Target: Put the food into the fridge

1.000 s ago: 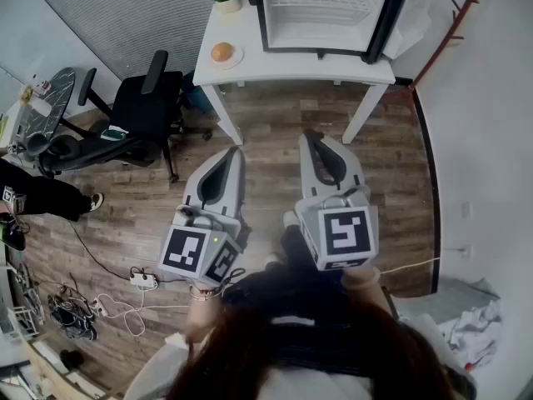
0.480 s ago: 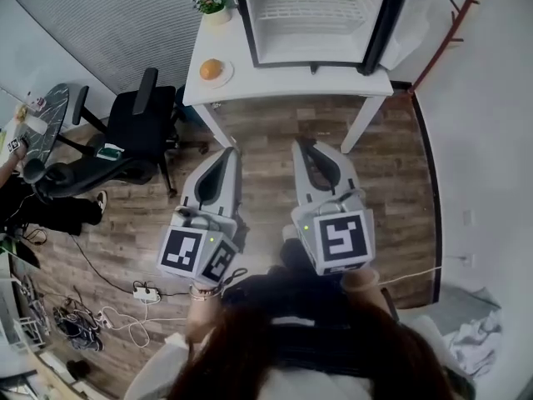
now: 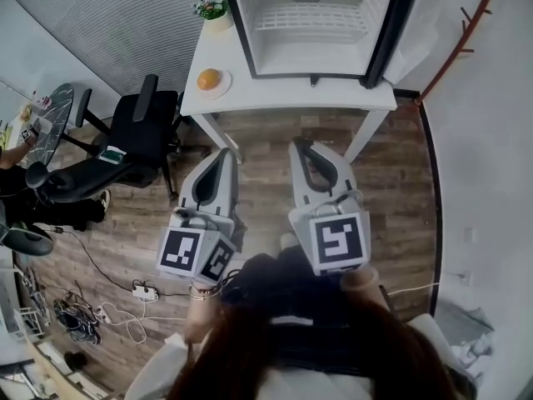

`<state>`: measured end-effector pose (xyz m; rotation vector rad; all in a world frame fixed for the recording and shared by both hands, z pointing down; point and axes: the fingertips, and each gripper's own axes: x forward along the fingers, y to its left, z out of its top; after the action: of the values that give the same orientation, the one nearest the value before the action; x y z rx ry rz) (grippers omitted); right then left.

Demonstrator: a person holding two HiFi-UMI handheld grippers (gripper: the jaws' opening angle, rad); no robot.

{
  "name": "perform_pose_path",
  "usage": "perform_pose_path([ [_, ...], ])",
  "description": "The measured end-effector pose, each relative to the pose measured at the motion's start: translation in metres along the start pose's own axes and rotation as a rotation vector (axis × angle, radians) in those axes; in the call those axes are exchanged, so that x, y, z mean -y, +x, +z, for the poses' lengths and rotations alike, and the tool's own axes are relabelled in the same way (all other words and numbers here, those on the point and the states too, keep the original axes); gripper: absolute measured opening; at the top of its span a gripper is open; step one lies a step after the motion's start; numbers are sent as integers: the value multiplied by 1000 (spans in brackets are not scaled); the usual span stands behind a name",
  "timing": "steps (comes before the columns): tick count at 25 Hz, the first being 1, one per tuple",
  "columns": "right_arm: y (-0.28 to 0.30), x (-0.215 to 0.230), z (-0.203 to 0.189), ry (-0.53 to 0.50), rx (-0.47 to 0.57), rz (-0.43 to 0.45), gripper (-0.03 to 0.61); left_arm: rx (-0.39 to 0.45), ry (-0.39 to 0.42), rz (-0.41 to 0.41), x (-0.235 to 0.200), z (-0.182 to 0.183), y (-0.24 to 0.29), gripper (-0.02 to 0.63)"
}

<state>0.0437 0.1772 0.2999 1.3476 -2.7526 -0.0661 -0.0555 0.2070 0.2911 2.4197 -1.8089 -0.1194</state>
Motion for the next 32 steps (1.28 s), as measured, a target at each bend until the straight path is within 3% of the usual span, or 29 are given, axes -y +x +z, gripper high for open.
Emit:
perform_pose_path([
  [17,47,11,-22,23,-67,60,-5,-28,-18,92,-31,-11,23,-6],
  [32,137,0,-21,47,-53,104,-5,7,-58,123,-123,-4,65,-5],
])
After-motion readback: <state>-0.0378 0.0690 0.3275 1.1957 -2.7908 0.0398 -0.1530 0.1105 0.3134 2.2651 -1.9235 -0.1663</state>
